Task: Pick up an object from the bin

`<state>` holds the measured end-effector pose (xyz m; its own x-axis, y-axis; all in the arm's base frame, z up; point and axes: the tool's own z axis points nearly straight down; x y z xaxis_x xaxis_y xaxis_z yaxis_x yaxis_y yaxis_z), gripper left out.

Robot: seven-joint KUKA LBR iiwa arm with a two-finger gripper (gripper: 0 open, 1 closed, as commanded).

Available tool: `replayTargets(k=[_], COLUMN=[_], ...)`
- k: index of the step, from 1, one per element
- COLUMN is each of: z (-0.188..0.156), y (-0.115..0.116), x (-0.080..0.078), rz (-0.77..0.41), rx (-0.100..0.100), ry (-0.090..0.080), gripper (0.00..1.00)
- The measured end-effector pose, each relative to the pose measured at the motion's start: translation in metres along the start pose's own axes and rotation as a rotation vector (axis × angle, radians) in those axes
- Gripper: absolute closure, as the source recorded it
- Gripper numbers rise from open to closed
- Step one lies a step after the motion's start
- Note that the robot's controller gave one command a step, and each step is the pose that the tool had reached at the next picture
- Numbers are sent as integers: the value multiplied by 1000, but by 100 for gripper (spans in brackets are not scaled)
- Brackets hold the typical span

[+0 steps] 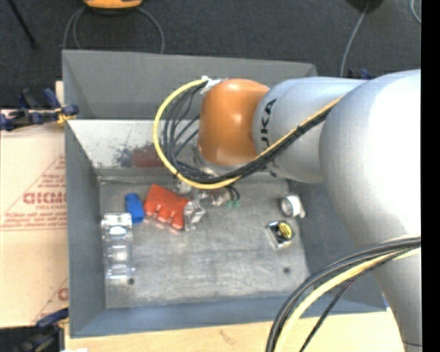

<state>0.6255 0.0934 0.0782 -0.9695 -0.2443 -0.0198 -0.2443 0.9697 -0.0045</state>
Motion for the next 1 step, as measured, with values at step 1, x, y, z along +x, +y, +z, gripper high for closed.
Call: replayTargets(k=[1], z=[-135], y=[15], x=[20], rz=[-211], rx=[-3], ry=[8], gripper=[100])
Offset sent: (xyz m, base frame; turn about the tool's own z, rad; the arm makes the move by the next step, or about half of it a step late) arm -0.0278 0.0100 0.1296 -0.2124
